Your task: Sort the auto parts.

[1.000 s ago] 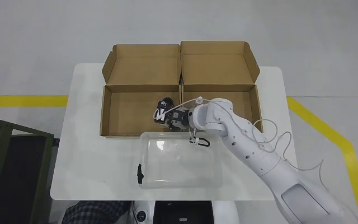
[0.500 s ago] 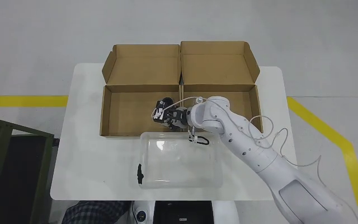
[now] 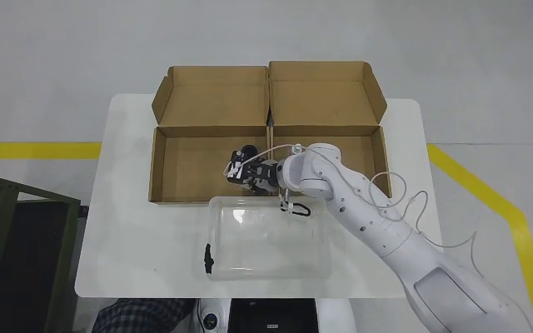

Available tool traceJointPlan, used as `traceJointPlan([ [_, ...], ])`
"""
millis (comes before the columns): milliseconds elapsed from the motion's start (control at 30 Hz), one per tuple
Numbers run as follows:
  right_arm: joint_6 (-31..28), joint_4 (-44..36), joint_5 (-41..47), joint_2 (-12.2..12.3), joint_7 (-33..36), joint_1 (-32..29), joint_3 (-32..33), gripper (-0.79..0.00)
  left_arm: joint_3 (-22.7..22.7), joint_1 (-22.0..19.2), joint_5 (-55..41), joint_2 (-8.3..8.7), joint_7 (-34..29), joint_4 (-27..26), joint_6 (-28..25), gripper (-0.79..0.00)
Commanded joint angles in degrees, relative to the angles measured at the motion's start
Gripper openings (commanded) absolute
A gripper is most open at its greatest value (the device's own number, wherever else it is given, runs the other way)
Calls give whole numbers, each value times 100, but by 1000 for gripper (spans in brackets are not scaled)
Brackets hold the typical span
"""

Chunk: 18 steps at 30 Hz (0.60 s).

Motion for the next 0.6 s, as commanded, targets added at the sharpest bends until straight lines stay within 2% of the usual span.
traceJointPlan([
  [0,2,-11,-5,-1,8,-9,7,-545,0,0,0,0,0,0,0,0],
  [567,-6,-254,-5,9,-46,-90,141,-514,0,0,0,0,0,0,0,0],
])
